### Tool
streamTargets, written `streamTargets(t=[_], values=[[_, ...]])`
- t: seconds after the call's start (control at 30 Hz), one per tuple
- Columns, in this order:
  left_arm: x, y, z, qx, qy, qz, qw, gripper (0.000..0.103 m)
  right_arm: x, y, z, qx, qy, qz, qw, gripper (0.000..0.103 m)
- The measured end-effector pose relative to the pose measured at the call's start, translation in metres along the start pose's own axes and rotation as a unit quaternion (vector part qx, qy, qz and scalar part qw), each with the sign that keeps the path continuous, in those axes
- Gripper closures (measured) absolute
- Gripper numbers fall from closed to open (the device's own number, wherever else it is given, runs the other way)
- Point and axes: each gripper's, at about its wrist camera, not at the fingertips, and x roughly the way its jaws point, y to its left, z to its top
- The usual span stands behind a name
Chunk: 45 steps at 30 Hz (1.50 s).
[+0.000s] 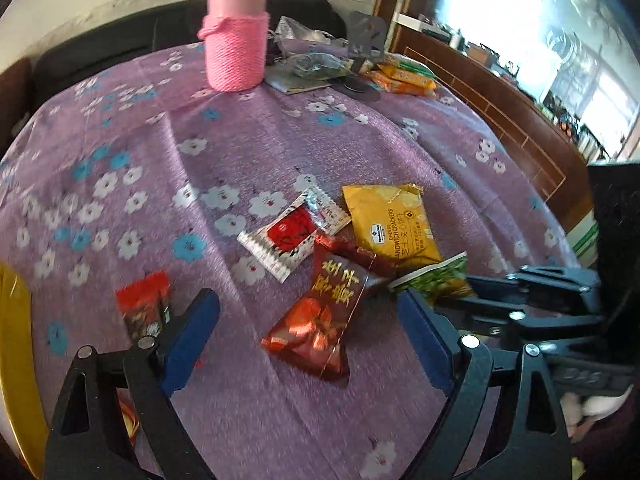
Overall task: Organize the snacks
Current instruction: 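Grasp red candy packet with left gripper while right gripper grasps green snack bag, then carry red candy and green bag over the tray and release both inside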
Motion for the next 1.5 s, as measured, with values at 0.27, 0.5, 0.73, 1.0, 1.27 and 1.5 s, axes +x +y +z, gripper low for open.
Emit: streamTargets(t=[0.27, 0.5, 0.73, 1.0, 1.27, 1.5], values=[[0.013, -0.023, -0.002, 0.05, 0.023, 0.042, 0.9976, 0.071, -0.006, -0.003, 0.001, 0.009, -0.006, 0.008, 1.0, 0.077], [-0.001, -0.009, -0.006, 0.006, 0.018, 0.035, 0.9992, 0.077, -0.003, -0.001, -0.002, 0.011, 0.002, 0.027, 1.0, 0.077], [-0.052, 0.006, -0.027, -0.052, -0.02, 0.007, 0.9984, 0.077, -0.006, 0.006, -0.003, 0.006, -0.008, 0.055, 0.998, 0.077], [-0.151, 0.055, -0.065, -0.121, -0.081, 0.009, 0.9893, 0.076, -0.005, 0.027, -0.006, -0.003, -0.006, 0.055, 0.998, 0.078], [-0.264, 0.135, -0.117, -0.201, -0.155, 0.058, 0.9654, 0.076, -0.023, 0.084, 0.002, -0.028, -0.013, 0.086, 0.996, 0.078], [-0.283, 0.184, -0.146, -0.234, -0.157, 0.103, 0.9541, 0.076, -0.013, 0.166, 0.016, -0.071, 0.001, 0.124, 0.99, 0.078]])
